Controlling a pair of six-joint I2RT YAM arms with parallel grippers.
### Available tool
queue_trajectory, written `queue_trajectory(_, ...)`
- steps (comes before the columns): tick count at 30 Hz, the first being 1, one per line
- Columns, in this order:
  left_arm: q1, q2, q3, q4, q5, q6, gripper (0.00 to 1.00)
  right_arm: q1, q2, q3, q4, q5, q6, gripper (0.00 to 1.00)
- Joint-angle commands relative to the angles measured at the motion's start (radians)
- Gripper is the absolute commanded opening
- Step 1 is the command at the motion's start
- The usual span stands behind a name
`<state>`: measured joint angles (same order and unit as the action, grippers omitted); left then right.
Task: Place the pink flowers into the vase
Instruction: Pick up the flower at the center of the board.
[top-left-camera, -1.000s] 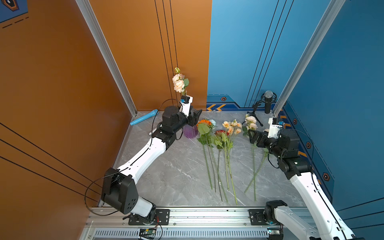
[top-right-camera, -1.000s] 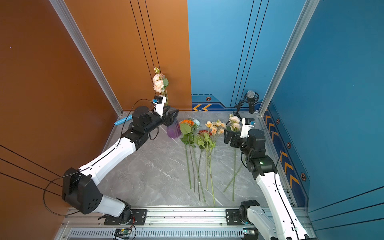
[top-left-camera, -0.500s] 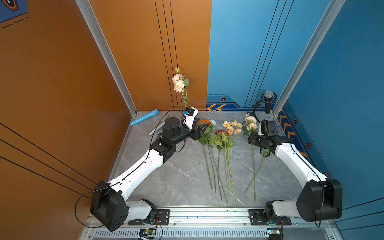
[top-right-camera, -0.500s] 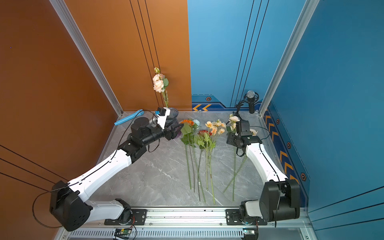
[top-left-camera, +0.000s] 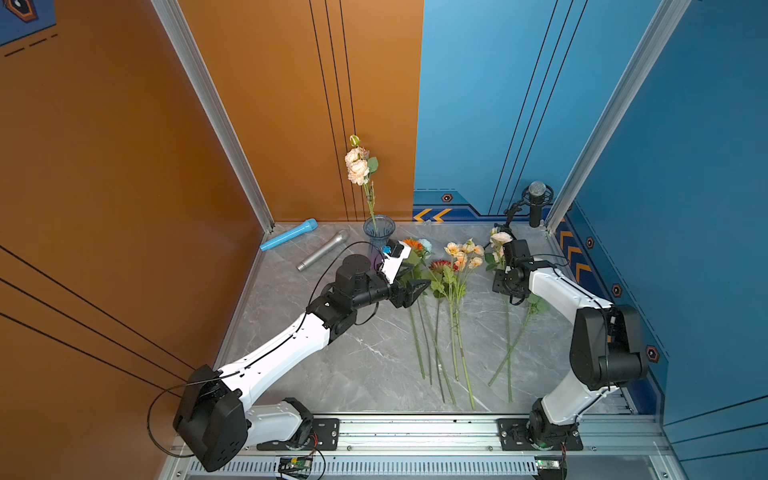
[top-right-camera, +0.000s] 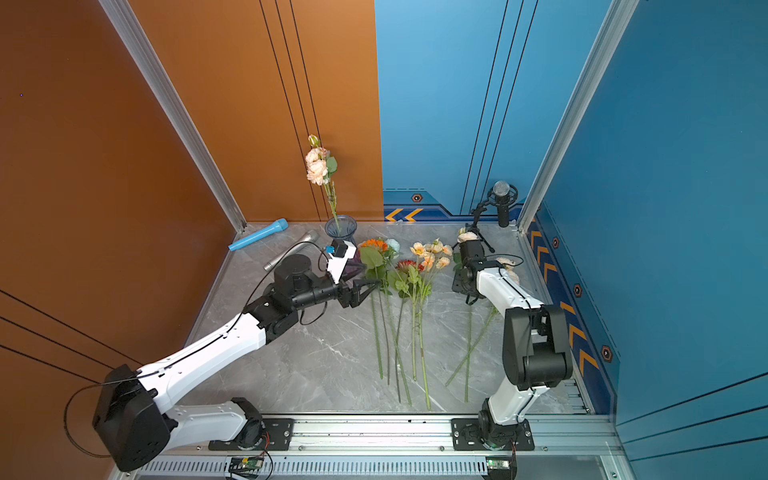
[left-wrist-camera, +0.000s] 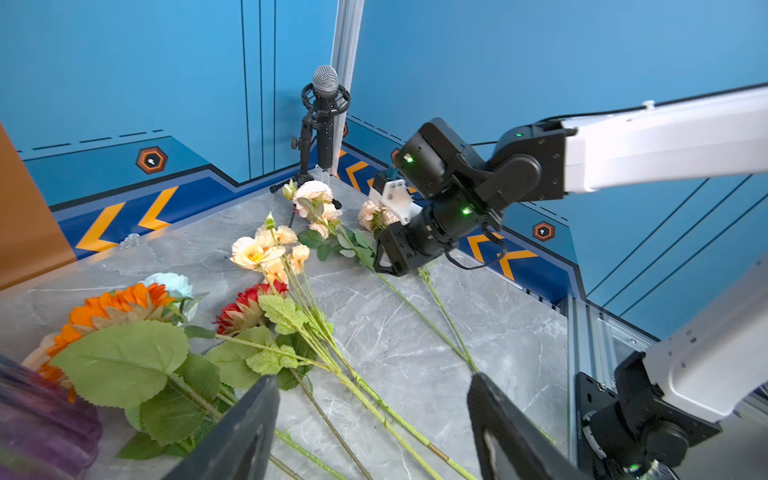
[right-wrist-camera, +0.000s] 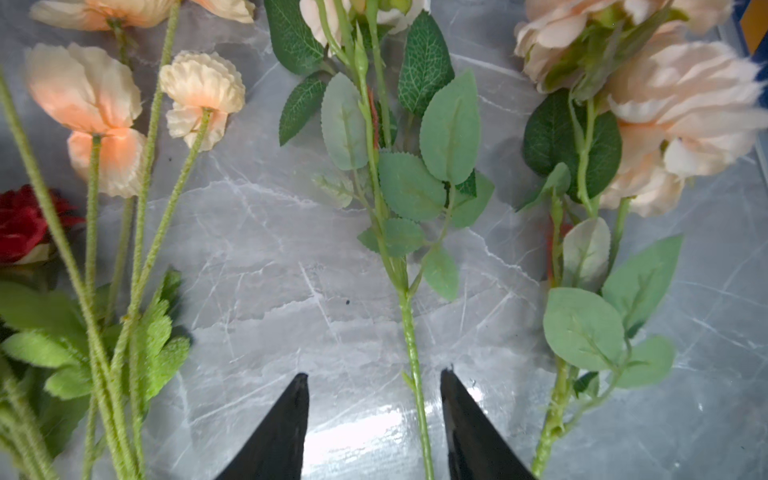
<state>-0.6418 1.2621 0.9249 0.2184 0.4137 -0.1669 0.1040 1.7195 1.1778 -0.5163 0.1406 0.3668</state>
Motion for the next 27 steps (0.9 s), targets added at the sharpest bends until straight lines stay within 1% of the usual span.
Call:
queue_trajectory(1,-0.024,-0.02,-0.022,0.003,0.029,0.006,0.79,0.008,0.06,0.05,-0.013,0.07,-0.001,0.52)
queue_trajectory(4,-0.042,-0.015,-0.031,0.003,0.038,0.007,0.82,0.01,0.12,0.082,-0.014,0.091,0.006,0.51)
queue_trajectory(12,-0.082,-0.016,-0.045,0.003,0.089,0.022,0.85,0.011,0.208,0.128,-0.013,0.124,0.004,0.51)
queue_trajectory(13,-0.084,-0.015,-0.046,0.004,0.093,0.022,0.91,0.01,0.215,0.131,-0.013,0.129,0.004,0.5)
queue_trajectory(27,-0.099,-0.029,-0.046,0.003,0.084,0.021,0.92,0.009,0.254,0.164,-0.015,0.116,-0.009,0.25)
